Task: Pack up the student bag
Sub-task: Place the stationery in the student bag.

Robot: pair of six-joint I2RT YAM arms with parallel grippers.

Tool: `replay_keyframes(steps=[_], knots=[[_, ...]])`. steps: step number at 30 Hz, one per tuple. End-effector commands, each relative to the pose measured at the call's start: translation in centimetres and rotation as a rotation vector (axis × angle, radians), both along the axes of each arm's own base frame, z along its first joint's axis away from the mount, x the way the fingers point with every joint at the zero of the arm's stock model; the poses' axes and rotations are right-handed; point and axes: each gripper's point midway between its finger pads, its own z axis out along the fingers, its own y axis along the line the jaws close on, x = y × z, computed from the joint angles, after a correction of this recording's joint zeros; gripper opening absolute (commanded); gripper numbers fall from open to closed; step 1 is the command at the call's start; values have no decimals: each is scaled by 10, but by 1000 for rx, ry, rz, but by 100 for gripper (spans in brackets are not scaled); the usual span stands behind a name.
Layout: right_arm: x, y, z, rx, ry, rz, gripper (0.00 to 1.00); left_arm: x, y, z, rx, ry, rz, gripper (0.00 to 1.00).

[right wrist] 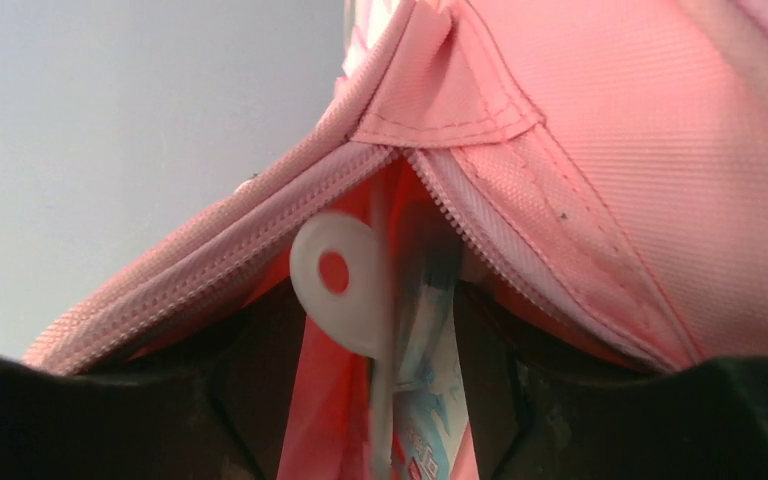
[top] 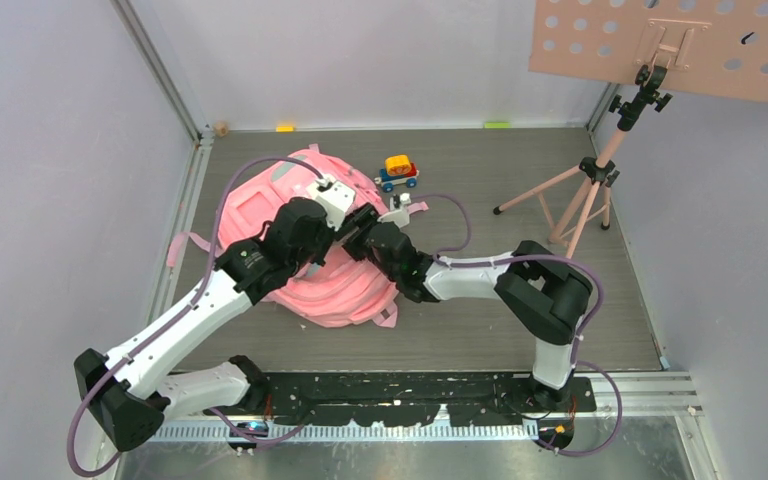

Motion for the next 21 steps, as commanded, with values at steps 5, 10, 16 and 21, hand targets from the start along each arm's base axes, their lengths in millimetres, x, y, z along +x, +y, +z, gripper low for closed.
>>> replay_keyframes(steps=[5,10,16,21], knots=[[-13,-47,-10,-224,-20,-49,66,-2,-21,39,-125,-43,-66,0],[-18,-59,-14,-264,-22,-55,63,-1,-20,39,-124,-41,-60,0],[-17,-61,-16,-270,-39,-61,28,0,-21,35,-120,-31,-63,0],[-10,-50,-6,-252,-96,-48,4,-2,-26,33,-126,-16,-86,0]])
